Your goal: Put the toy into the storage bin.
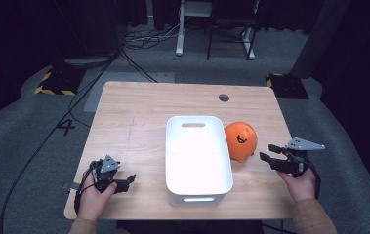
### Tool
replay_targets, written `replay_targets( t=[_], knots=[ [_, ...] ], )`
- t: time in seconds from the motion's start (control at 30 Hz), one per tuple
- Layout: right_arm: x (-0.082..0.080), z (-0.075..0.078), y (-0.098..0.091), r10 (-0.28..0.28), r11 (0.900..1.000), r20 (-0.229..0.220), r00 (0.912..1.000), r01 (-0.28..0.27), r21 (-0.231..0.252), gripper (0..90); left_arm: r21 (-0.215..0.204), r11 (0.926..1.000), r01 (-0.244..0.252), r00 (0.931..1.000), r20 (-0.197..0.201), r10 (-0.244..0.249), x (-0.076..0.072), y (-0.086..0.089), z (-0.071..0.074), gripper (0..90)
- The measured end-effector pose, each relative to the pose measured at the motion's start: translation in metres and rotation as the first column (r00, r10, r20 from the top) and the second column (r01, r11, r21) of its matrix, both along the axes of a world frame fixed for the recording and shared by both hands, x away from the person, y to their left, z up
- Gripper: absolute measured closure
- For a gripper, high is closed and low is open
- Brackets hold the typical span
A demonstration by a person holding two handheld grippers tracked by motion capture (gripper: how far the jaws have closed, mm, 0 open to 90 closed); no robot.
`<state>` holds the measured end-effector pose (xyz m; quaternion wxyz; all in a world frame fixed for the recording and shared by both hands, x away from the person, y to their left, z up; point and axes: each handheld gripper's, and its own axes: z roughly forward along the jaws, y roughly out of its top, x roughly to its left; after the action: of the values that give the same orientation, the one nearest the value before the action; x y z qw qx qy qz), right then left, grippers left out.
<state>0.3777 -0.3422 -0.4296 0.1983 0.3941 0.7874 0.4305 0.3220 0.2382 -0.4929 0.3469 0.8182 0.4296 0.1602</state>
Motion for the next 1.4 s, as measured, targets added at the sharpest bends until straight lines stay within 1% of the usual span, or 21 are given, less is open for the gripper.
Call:
replay_targets(
  t=[0.07,0.1,0.13,0.17,0.23,0.33,0.47,0.57,0.6,0.67,0.7,0.73,0.77,0.87,0.97,1.03,1.1,1.2,1.23,1.3,1.4],
  knots=[
    [0.001,0.002,0.001,0.007,1.0,0.01,0.9999,-0.007,-0.002,43.5,0.007,1.0,-0.005,1.0,-0.006,0.005,0.001,0.0,-0.001,21.0],
    [0.003,0.007,0.004,0.011,0.9998,0.005,0.9999,-0.011,0.015,43.5,0.021,0.9998,-0.002,0.9998,-0.017,0.002,0.002,0.0,-0.003,21.0],
    [0.004,0.009,0.004,0.02,0.9998,0.014,0.9997,-0.02,0.005,43.5,0.023,0.9997,-0.008,0.9999,-0.014,0.009,0.002,-0.001,-0.005,21.0],
    [0.005,0.01,0.007,0.014,0.9997,0.014,0.9998,-0.014,0.02,43.6,0.031,0.9995,-0.005,0.9997,-0.023,0.006,0.003,-0.001,-0.005,20.9],
    [0.007,0.014,0.009,0.024,0.9997,0.018,0.9996,-0.024,0.01,43.6,0.038,0.9992,-0.005,0.9997,-0.022,0.006,0.004,0.0,-0.006,20.9],
    [0.01,0.02,0.014,0.039,0.9992,0.021,0.999,-0.039,0.004,43.7,0.033,0.9994,-0.004,0.9998,-0.019,0.005,0.005,0.0,-0.008,19.8],
    [0.015,0.029,0.02,0.048,0.9987,0.03,0.9984,-0.048,0.019,44.0,0.025,0.9997,-0.004,0.9999,-0.014,0.005,0.006,0.001,-0.009,19.1],
    [0.022,0.037,0.025,0.057,0.9978,0.039,0.9976,-0.058,0.031,44.1,0.022,0.9997,-0.002,0.9998,-0.019,0.003,0.006,0.001,-0.009,18.1],
    [0.022,0.037,0.025,0.057,0.9978,0.039,0.9976,-0.058,0.031,44.1,0.021,0.9998,-0.001,0.9998,-0.022,0.002,0.007,0.001,-0.009,18.1],
    [0.026,0.042,0.029,0.054,0.9975,0.042,0.9977,-0.055,0.043,44.1,0.018,0.9998,0.002,0.9997,-0.024,-0.001,0.007,0.001,-0.01,17.3],
    [0.03,0.044,0.031,0.058,0.9975,0.048,0.9972,-0.06,0.038,44.1,0.02,0.9998,0.001,0.9997,-0.025,0.0,0.007,0.001,-0.01,16.9],
    [0.034,0.046,0.034,0.055,0.9975,0.039,0.9977,-0.057,0.043,44.2,0.025,0.9997,-0.003,0.9998,-0.021,0.003,0.007,0.001,-0.01,16.7],
    [0.04,0.046,0.037,0.055,0.9977,0.038,0.9978,-0.056,0.039,44.4,0.024,0.9997,-0.002,0.9998,-0.022,0.002,0.007,0.001,-0.01,16.6],
    [0.047,0.045,0.041,0.05,0.9976,0.024,0.9985,-0.051,0.046,44.8,0.025,0.9997,-0.003,0.9998,-0.021,0.003,0.007,0.001,-0.01,16.5],
    [0.051,0.043,0.044,0.049,0.9975,0.023,0.9985,-0.05,0.05,45.1,0.025,0.9997,-0.003,0.9998,-0.022,0.003,0.007,0.001,-0.01,16.4],
    [0.058,0.039,0.048,0.045,0.9978,0.012,0.9989,-0.046,0.047,45.9,0.025,0.9997,-0.003,0.9998,-0.022,0.003,0.007,0.001,-0.01,16.4],
    [0.062,0.035,0.05,0.039,0.9971,-0.008,0.9992,-0.038,0.066,46.6,0.025,0.9997,-0.003,0.9998,-0.021,0.003,0.007,0.001,-0.01,16.3],
    [0.067,0.031,0.052,0.038,0.9963,-0.021,0.9991,-0.036,0.078,48.0,0.025,0.9997,-0.003,0.9998,-0.021,0.003,0.007,0.001,-0.01,16.3],
    [0.069,0.03,0.054,0.042,0.9946,-0.045,0.9981,-0.037,0.097,54.9,0.021,0.9998,0.0,0.9997,-0.023,0.001,0.007,0.001,-0.01,16.3],
    [0.069,0.03,0.056,0.053,0.9938,-0.056,0.997,-0.047,0.101,63.4,0.021,0.9998,-0.001,0.9997,-0.026,0.001,0.007,0.001,-0.01,16.3],
    [0.065,0.033,0.059,0.059,0.9949,-0.04,0.9974,-0.056,0.084,74.2,0.021,0.9998,-0.001,0.9997,-0.024,0.002,0.007,0.001,-0.01,16.3]
  ],
)
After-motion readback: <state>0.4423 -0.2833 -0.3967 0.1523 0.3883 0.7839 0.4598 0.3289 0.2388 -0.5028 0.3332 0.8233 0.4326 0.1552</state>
